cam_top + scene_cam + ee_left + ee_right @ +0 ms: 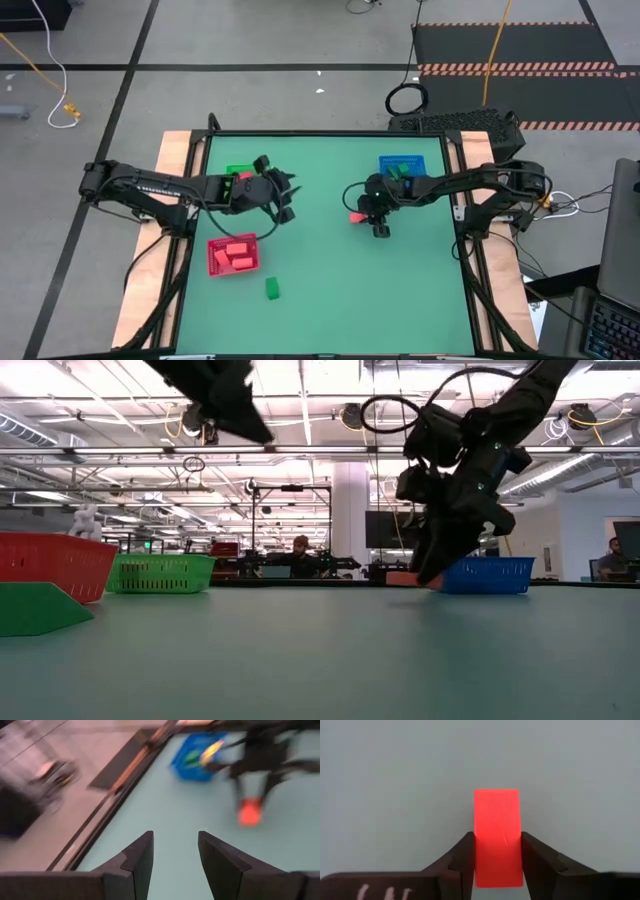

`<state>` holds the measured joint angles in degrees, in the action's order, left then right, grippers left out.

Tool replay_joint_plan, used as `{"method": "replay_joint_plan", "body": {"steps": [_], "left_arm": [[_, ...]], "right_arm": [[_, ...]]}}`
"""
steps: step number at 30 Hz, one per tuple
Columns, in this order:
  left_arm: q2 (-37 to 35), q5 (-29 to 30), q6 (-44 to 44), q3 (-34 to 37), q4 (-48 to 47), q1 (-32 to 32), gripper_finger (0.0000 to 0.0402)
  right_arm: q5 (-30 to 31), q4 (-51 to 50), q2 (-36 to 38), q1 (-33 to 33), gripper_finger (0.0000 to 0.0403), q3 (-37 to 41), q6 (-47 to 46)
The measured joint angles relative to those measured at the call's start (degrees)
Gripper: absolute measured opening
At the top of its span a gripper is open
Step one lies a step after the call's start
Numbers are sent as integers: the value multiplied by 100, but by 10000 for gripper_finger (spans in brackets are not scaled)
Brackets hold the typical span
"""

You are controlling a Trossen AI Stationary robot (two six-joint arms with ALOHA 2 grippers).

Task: Sort & place blocks by color
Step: Put the orange block into the bin

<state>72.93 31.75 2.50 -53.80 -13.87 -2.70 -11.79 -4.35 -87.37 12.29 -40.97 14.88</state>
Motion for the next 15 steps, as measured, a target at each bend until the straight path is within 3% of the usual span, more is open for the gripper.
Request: {"method": "replay_joint_plan", "body": {"steps": [7, 15], "left_arm": [[61, -1534, -1055, -2, 1445, -342, 159], [293, -1166, -2343, -2, 1640, -773, 159]], "right_arm": [[-3, 1234, 635, -469, 116, 0, -671], [-7, 2626, 1176, -967, 116, -4, -848]]}}
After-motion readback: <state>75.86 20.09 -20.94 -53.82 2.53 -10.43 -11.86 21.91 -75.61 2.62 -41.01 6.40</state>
